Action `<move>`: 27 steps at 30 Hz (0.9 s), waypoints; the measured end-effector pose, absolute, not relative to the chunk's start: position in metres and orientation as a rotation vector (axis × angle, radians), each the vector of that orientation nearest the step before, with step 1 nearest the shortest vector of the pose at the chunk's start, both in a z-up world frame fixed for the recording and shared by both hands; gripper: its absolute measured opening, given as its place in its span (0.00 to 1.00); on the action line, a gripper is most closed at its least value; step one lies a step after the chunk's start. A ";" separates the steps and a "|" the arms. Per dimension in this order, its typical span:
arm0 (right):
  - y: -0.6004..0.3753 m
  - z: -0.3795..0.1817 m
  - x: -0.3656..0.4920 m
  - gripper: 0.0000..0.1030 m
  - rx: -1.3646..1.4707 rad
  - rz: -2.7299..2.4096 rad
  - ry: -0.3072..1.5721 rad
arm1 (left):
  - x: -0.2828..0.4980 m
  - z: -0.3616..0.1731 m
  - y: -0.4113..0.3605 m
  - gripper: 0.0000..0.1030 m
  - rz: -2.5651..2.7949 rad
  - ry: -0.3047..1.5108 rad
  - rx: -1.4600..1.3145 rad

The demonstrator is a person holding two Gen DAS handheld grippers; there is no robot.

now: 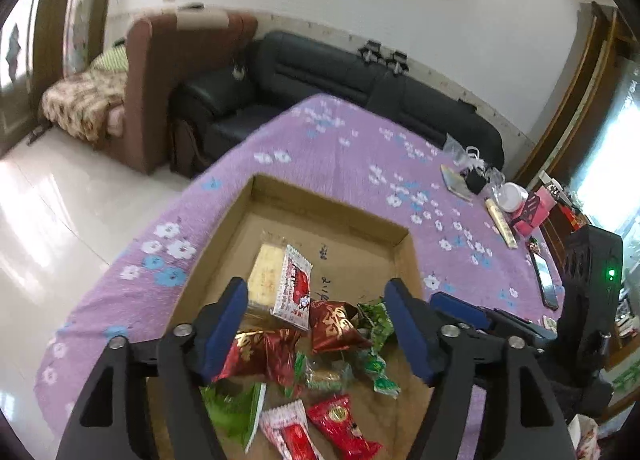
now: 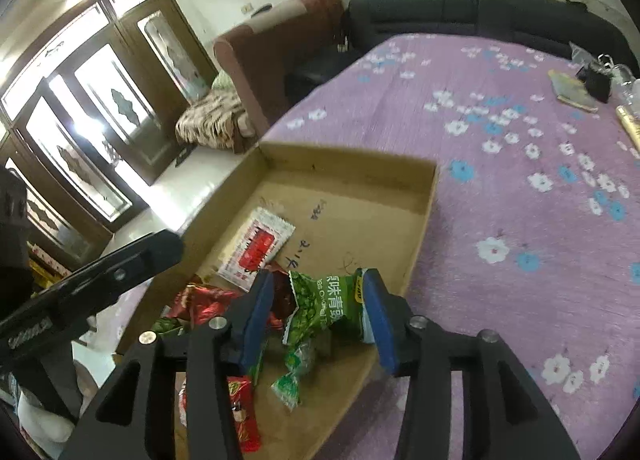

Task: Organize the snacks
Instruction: 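Carry both packets into the cardboard box and open both grippers, then move both grippers back toward the last snacks on the tablecloth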

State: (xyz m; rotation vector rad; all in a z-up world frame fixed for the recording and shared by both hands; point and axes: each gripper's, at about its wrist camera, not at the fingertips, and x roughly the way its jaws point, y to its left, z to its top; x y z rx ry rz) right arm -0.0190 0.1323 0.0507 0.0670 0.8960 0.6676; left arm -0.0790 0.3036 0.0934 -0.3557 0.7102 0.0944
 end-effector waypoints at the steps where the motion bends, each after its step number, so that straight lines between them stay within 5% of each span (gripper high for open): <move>1: 0.128 0.054 -0.023 0.46 0.072 0.665 0.882 | -0.087 0.100 0.298 0.79 0.125 0.683 -0.330; 5: 0.105 0.067 -0.046 0.50 0.102 0.652 0.820 | -0.116 0.122 0.281 1.00 0.269 0.583 -0.253; 27: -0.006 0.046 -0.105 0.57 0.276 0.468 0.774 | -0.153 0.121 0.180 1.00 0.352 0.585 0.032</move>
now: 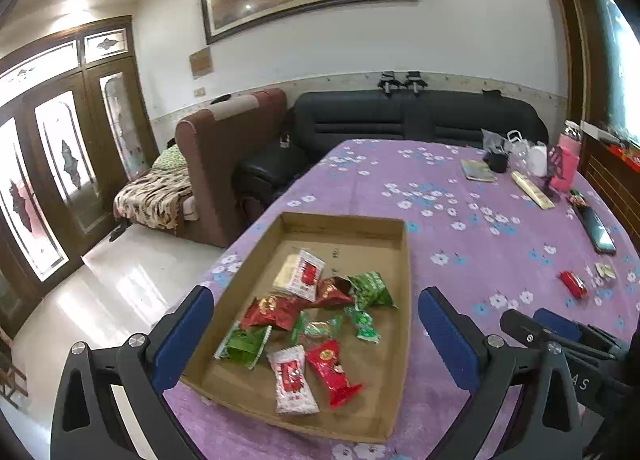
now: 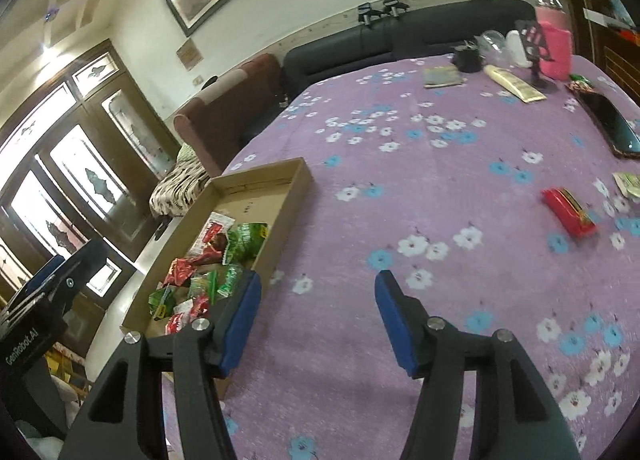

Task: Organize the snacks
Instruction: 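Move both grippers back toward the last snacks on the tablecloth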

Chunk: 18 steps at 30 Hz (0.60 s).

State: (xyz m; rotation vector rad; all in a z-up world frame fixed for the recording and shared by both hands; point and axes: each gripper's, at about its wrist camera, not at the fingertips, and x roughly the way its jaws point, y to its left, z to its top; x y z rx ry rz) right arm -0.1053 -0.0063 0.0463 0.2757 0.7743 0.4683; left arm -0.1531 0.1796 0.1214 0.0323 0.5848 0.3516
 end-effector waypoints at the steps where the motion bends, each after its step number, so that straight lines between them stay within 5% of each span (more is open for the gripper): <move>1: -0.007 0.046 -0.106 0.57 0.275 0.466 0.775 | -0.153 0.121 0.178 1.00 0.348 0.589 0.033; 18: -0.014 0.039 -0.107 0.58 0.276 0.445 0.790 | -0.143 0.104 0.174 1.00 0.279 0.666 0.006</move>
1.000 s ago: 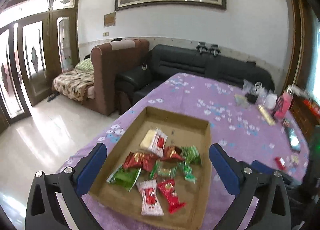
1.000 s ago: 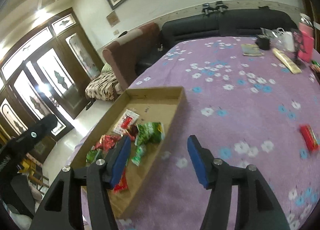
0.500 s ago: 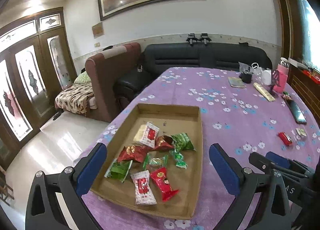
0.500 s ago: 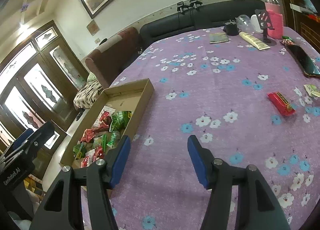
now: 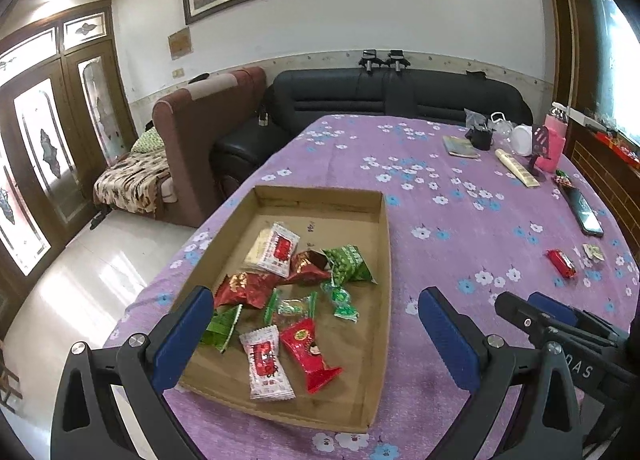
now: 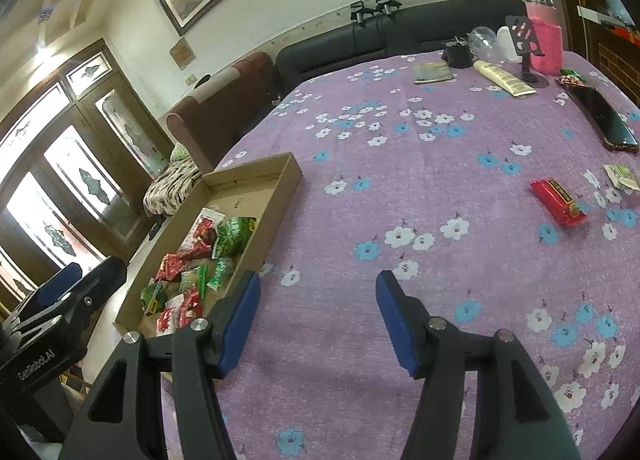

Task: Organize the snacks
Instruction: 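Move both grippers back toward the last snacks on the tablecloth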

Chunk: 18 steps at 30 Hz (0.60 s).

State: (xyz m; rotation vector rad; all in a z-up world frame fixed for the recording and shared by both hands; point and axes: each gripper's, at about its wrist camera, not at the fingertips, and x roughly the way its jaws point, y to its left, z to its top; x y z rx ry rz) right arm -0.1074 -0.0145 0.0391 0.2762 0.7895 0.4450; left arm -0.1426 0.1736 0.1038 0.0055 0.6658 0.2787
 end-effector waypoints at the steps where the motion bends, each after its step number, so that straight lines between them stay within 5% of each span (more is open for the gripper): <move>1: -0.018 0.038 -0.107 0.58 0.281 0.437 0.793 | -0.142 0.103 0.173 1.00 0.272 0.670 0.004; 18: -0.221 0.059 -0.071 0.58 0.362 0.052 0.754 | -0.127 0.090 0.145 1.00 -0.003 0.735 -0.113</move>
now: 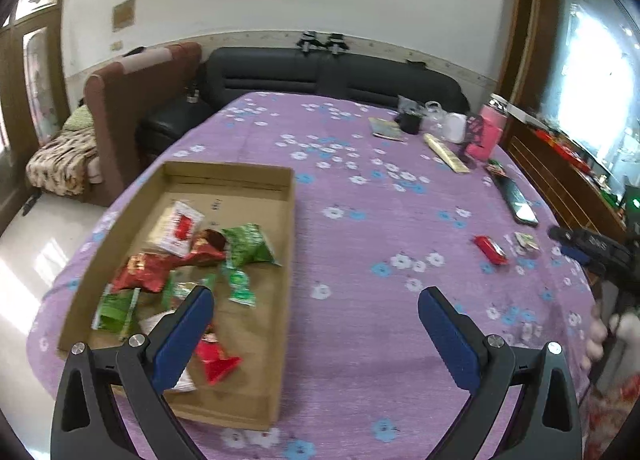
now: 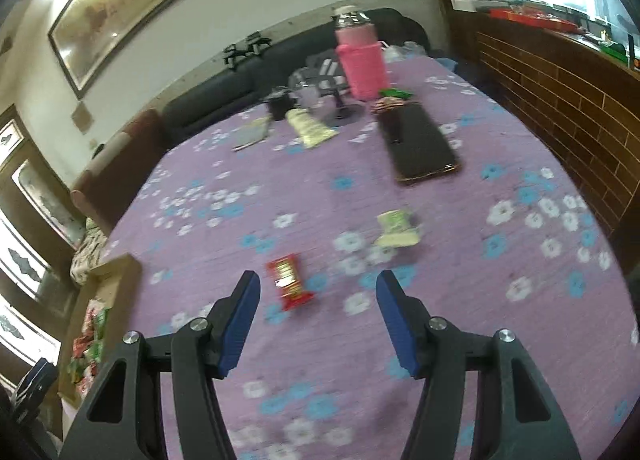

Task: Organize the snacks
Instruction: 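Move both grippers back toward the last snacks on the tablecloth, then grasp the cream-green candy with the right gripper while the left grasps the red bar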

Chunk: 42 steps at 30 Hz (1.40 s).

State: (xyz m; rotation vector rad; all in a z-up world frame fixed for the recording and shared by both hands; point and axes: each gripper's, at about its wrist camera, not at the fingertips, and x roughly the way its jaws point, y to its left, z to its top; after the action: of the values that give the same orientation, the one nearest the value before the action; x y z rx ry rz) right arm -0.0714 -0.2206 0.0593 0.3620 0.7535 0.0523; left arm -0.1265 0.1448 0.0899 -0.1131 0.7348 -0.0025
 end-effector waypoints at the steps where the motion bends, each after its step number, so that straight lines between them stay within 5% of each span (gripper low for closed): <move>1: -0.224 0.058 -0.066 0.58 0.360 0.050 0.748 | -0.126 0.090 0.142 1.00 -0.007 0.738 -0.109; 6: -0.210 0.034 -0.027 0.57 0.355 0.130 0.831 | -0.124 0.088 0.139 1.00 -0.002 0.751 -0.115; 9: -0.192 0.017 -0.006 0.43 0.331 0.157 0.874 | -0.123 0.087 0.138 1.00 0.001 0.763 -0.119; 15: -0.149 0.002 0.005 0.34 0.315 0.279 0.955 | -0.119 0.083 0.130 1.00 -0.016 0.776 -0.110; 20: -0.140 0.020 -0.017 0.34 0.393 0.527 0.936 | -0.115 0.078 0.121 1.00 -0.059 0.801 -0.105; 25: -0.224 0.059 -0.034 0.44 0.357 0.218 0.769 | -0.113 0.073 0.119 1.00 -0.088 0.807 -0.120; 30: -0.285 0.040 -0.027 0.44 0.443 0.058 0.834 | -0.106 0.063 0.109 1.00 -0.134 0.845 -0.145; 42: -0.248 0.001 0.014 0.44 0.253 0.024 0.882 | -0.070 0.067 0.071 1.00 -0.257 0.882 -0.071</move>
State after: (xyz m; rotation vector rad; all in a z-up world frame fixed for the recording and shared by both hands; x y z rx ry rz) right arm 0.0144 -0.2476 0.0010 0.2531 0.8825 0.0244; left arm -0.0704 0.0705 0.0668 -0.0714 0.8824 -0.2573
